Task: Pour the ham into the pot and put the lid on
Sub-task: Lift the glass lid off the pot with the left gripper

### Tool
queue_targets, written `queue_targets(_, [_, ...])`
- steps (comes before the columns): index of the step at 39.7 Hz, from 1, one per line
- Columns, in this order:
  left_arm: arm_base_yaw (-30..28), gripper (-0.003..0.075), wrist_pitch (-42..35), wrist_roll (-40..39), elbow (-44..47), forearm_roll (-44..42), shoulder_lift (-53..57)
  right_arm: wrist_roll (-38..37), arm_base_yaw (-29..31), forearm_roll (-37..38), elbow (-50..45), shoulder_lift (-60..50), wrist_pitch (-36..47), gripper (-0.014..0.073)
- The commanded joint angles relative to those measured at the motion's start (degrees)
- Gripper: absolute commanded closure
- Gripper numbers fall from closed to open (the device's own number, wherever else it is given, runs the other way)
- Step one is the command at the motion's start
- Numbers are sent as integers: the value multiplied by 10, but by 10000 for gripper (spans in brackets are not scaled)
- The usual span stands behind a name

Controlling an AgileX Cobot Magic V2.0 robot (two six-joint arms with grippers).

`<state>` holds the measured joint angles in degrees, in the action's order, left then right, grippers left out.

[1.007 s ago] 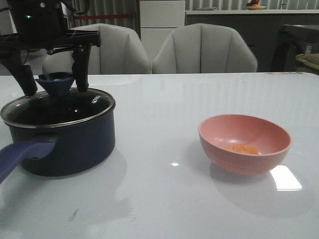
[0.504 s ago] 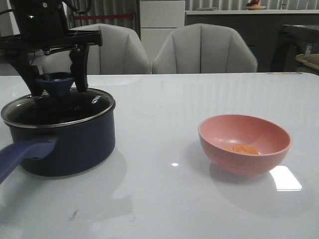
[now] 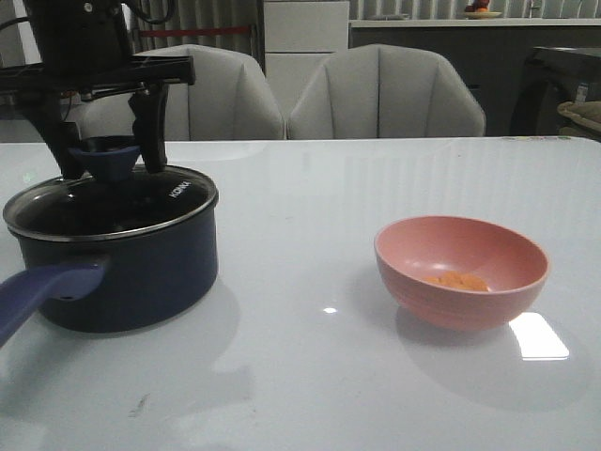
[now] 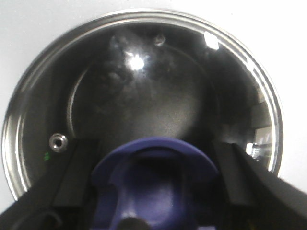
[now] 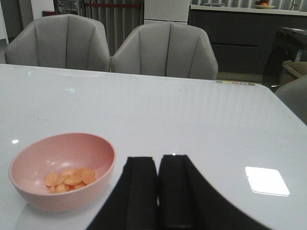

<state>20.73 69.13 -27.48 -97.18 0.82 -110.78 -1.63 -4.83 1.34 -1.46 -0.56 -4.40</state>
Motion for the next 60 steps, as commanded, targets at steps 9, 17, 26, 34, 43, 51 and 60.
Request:
queue_targets(9, [-12, 505, 28, 43, -65, 9, 42, 2, 2, 6, -6, -12, 44, 447])
queue_targets(17, [-54, 505, 46, 85, -54, -13, 71, 2, 2, 6, -6, -12, 44, 447])
queue_targets(26, [-151, 505, 39, 123, 10, -8, 128, 2, 2, 6, -6, -12, 44, 447])
queue_targets(34, [-254, 505, 13, 213, 94, 72, 163, 2, 3, 6, -6, -12, 44, 447])
queue_targets(43, [-294, 505, -57, 234, 190, 80, 163, 2, 3, 6, -6, -12, 44, 447])
queue_targets(51, [-294, 500, -152, 234, 262, 82, 159, 2, 3, 6, -6, -12, 44, 447])
queue_targets(60, [-290, 498, -164, 240, 273, 82, 118, 2, 3, 6, -6, -12, 44, 447])
